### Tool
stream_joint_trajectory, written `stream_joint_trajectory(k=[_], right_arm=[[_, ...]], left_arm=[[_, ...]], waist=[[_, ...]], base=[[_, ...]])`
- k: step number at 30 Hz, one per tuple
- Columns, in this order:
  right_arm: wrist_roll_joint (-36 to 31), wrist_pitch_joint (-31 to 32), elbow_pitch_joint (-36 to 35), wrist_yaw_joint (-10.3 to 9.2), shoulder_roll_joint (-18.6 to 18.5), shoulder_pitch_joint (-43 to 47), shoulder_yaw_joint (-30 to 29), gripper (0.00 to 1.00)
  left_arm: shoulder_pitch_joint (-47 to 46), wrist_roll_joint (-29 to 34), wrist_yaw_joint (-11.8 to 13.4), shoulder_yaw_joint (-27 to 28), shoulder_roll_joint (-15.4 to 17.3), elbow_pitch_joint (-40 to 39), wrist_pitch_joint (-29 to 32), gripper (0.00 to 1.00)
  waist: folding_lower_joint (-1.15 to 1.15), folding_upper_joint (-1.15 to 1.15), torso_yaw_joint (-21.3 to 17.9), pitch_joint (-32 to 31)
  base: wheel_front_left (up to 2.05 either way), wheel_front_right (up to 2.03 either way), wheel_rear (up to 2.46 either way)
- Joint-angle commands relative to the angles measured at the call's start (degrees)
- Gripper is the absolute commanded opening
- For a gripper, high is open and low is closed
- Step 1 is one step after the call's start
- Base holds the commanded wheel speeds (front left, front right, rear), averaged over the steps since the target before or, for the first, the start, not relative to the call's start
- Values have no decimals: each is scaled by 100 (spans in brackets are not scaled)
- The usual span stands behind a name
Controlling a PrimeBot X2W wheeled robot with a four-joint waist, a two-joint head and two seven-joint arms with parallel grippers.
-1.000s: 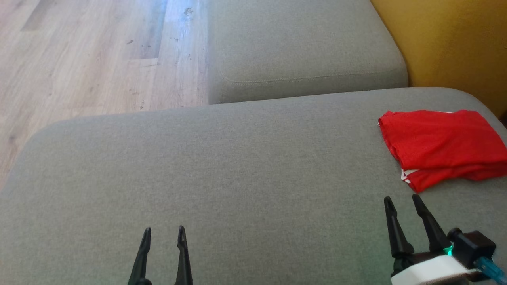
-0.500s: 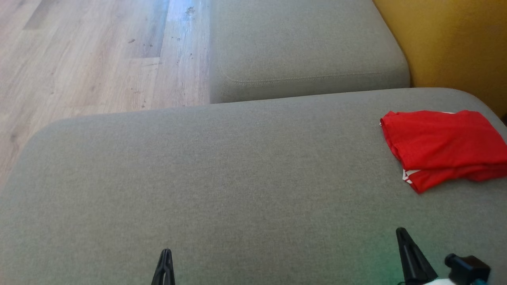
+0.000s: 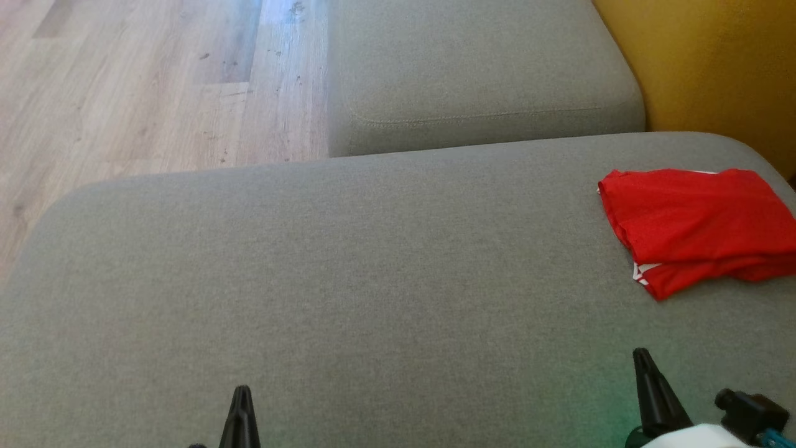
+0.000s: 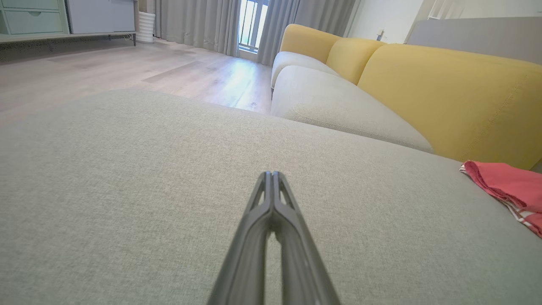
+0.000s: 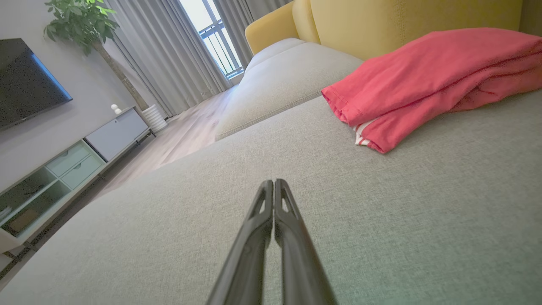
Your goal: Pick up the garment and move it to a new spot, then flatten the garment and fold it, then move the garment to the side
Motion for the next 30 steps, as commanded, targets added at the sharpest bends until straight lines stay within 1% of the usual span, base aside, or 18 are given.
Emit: stream_joint_trajectory(k=[1,15,30], right_arm=[[167,45,-203,7,-7,-339,-77,0],[1054,277,-214,13,59,-525,-248,0],[1874,498,-225,18,127,-699,-415,0]], left_arm=[[-320,-182,-52,97,40,-136,28,0],[-581,-1239,-280,319,76,-10,231,0],[-810,-2206,-487,545,97,76,434,0]], waist=[[0,0,0,9],[0,0,-6,102],[0,0,-12,190]], base=[[0,0,0],[0,0,0],[0,0,0]])
